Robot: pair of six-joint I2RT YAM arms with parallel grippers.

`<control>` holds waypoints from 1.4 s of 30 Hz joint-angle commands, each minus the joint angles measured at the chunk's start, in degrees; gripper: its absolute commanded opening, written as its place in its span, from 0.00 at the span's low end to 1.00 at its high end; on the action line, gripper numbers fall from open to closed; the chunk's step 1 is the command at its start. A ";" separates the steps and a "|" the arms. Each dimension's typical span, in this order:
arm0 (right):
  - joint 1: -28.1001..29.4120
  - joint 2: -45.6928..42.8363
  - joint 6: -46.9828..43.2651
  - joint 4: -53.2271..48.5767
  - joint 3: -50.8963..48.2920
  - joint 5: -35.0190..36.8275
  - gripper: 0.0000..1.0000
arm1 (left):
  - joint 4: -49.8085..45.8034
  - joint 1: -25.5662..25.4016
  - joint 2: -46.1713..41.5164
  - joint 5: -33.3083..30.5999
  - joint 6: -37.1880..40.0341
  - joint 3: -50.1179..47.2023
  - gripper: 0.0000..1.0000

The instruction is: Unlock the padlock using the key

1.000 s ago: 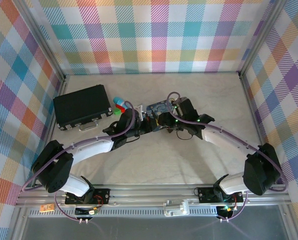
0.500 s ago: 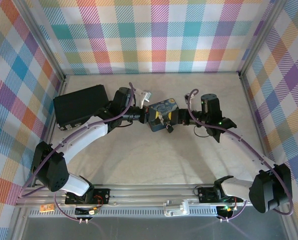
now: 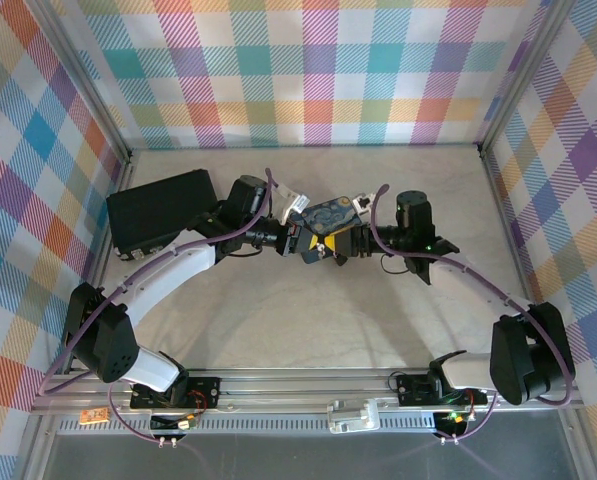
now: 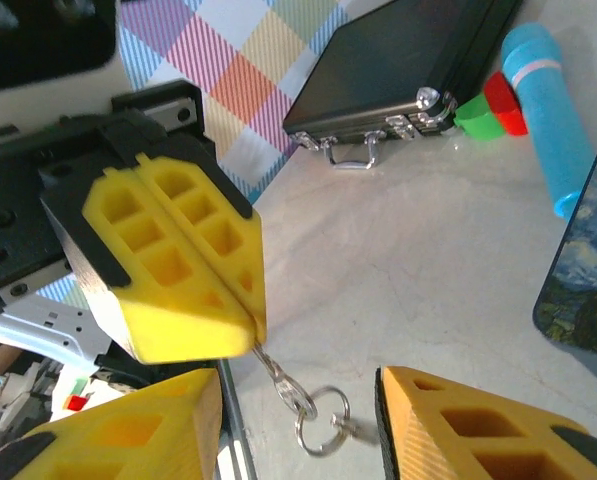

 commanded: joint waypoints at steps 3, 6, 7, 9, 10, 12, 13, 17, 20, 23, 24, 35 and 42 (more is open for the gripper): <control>0.61 1.15 2.17 8.23 -2.32 -4.05 0.45 | 3.55 0.62 -1.80 2.26 -0.49 -1.06 0.00; 2.03 2.41 3.35 10.58 -3.00 -3.95 0.41 | 5.35 0.63 -2.37 2.43 -1.52 -2.36 0.00; 2.52 2.93 3.65 10.93 -2.92 -3.93 0.40 | 5.45 0.62 -2.42 2.52 -1.59 -2.49 0.00; 3.42 4.16 4.22 11.87 -2.53 -4.12 0.35 | 5.45 0.64 -2.39 2.46 -1.73 -2.64 0.00; 3.55 4.52 4.47 12.26 -2.47 -4.32 0.33 | 5.54 0.66 -2.37 2.45 -1.77 -2.62 0.00; 3.62 5.13 4.94 12.92 -2.43 -4.59 0.31 | 5.72 0.72 -2.45 2.11 -1.87 -2.69 0.00; 3.62 5.23 4.98 12.95 -2.46 -4.66 0.29 | 5.87 0.81 -2.51 1.94 -1.93 -2.77 0.00; 3.61 4.96 4.95 12.66 -2.80 -4.38 0.17 | 7.72 1.07 -2.97 1.14 -3.26 -3.59 0.00; 3.62 4.35 3.88 11.46 -2.87 -3.17 0.00 | 9.62 1.23 -3.44 0.49 -4.98 -4.54 0.00; 3.62 3.31 1.06 8.58 -2.67 -1.18 0.00 | 11.43 2.07 -4.54 -2.95 -9.28 -5.86 0.25; 3.62 2.82 -0.24 7.11 -2.39 -0.43 0.00 | 12.06 2.64 -5.03 -4.83 -11.47 -6.45 0.50; 4.19 1.79 -0.67 7.98 -2.44 5.59 0.00 | 38.40 0.69 -7.14 -5.62 -34.42 -18.52 0.81; 6.54 1.73 5.68 13.35 -3.76 11.09 0.00 | 45.79 -2.85 -3.49 -9.04 -35.26 -19.98 0.66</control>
